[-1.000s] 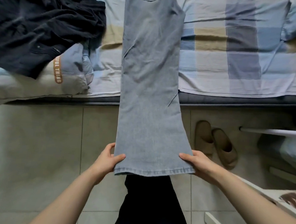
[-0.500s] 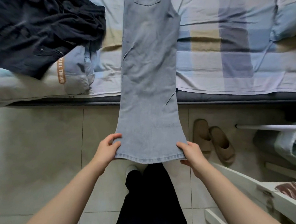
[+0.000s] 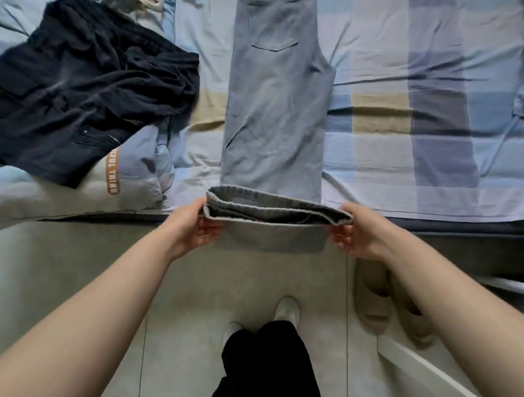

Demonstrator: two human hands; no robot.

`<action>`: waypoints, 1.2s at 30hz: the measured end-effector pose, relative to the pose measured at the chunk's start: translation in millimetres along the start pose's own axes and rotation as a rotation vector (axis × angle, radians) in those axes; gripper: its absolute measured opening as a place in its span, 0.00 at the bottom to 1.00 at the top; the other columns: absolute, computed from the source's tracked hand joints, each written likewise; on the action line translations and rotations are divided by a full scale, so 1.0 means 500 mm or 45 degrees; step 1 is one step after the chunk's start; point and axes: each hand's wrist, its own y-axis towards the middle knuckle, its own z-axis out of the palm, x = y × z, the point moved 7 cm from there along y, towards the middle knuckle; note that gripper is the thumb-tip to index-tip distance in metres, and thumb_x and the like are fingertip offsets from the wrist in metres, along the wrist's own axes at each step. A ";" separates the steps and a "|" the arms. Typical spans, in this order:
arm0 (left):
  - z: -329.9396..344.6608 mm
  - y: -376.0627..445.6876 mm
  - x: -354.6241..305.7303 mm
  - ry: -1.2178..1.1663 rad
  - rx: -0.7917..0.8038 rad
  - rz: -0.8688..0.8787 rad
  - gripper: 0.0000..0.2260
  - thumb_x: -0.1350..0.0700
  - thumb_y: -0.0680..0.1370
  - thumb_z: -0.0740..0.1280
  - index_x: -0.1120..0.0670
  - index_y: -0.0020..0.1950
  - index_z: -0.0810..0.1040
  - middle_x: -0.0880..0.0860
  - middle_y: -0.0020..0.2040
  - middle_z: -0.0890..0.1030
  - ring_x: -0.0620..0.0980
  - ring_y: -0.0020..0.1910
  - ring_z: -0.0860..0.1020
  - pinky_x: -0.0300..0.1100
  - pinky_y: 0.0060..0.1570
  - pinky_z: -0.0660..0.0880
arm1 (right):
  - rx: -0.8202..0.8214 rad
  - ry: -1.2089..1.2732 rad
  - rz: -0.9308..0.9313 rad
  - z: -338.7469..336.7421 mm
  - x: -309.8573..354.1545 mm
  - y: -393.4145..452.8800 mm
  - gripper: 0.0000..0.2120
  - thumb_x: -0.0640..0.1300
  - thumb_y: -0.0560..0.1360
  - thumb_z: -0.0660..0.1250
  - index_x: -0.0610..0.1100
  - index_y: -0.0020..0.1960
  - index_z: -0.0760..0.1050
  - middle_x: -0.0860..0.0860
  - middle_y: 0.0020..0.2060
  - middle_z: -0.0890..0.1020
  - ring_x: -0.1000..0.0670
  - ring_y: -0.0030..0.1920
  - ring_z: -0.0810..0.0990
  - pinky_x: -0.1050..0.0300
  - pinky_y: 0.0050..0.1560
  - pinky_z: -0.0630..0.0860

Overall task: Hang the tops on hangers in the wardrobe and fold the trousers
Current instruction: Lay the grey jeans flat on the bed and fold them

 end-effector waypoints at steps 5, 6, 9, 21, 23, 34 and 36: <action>0.037 0.081 -0.179 0.011 0.111 0.082 0.09 0.48 0.81 0.57 0.49 0.49 0.76 0.52 0.40 0.86 0.51 0.43 0.82 0.44 0.46 0.76 | -0.094 0.061 -0.259 0.004 0.197 0.066 0.15 0.48 0.79 0.54 0.44 0.39 0.72 0.46 0.36 0.80 0.49 0.36 0.76 0.59 0.35 0.70; 0.041 0.105 -0.209 0.004 0.126 0.104 0.10 0.46 0.81 0.56 0.48 0.54 0.75 0.52 0.45 0.86 0.51 0.45 0.82 0.45 0.48 0.76 | -0.111 0.087 -0.313 0.002 0.230 0.083 0.17 0.50 0.80 0.53 0.43 0.41 0.74 0.45 0.39 0.81 0.48 0.40 0.76 0.57 0.38 0.72; 0.033 0.171 -0.224 0.135 -0.008 0.086 0.11 0.48 0.82 0.56 0.47 0.64 0.70 0.51 0.55 0.81 0.52 0.51 0.79 0.47 0.53 0.72 | -0.278 0.105 -0.360 -0.031 0.257 0.140 0.21 0.54 0.82 0.51 0.41 0.55 0.75 0.45 0.51 0.78 0.46 0.50 0.76 0.55 0.45 0.75; 0.004 0.305 0.019 1.011 -0.034 0.060 0.10 0.58 0.74 0.72 0.61 0.54 0.82 0.56 0.50 0.83 0.52 0.51 0.81 0.44 0.50 0.74 | -0.391 -0.443 -0.238 0.006 0.044 0.296 0.22 0.44 0.76 0.68 0.39 0.66 0.66 0.46 0.60 0.76 0.47 0.57 0.76 0.53 0.54 0.73; -0.003 0.293 0.037 0.966 0.014 0.098 0.11 0.59 0.74 0.72 0.60 0.56 0.83 0.54 0.51 0.84 0.49 0.49 0.81 0.41 0.51 0.76 | -0.388 -0.519 -0.372 0.022 0.046 0.291 0.27 0.43 0.75 0.70 0.40 0.68 0.61 0.50 0.58 0.72 0.50 0.57 0.72 0.56 0.55 0.70; -0.043 0.252 0.105 0.656 -0.201 0.044 0.05 0.58 0.74 0.74 0.56 0.42 0.79 0.51 0.38 0.79 0.47 0.37 0.73 0.39 0.34 0.66 | -0.267 -0.593 -0.111 -0.034 -0.041 0.276 0.18 0.47 0.76 0.69 0.37 0.60 0.73 0.45 0.53 0.78 0.50 0.49 0.75 0.56 0.47 0.74; -0.035 0.244 0.115 0.642 -0.179 0.072 0.04 0.57 0.76 0.71 0.57 0.45 0.80 0.51 0.39 0.79 0.46 0.34 0.71 0.39 0.33 0.66 | -0.209 -0.488 -0.051 -0.029 -0.067 0.275 0.18 0.50 0.76 0.68 0.42 0.61 0.71 0.48 0.54 0.77 0.49 0.52 0.76 0.53 0.49 0.76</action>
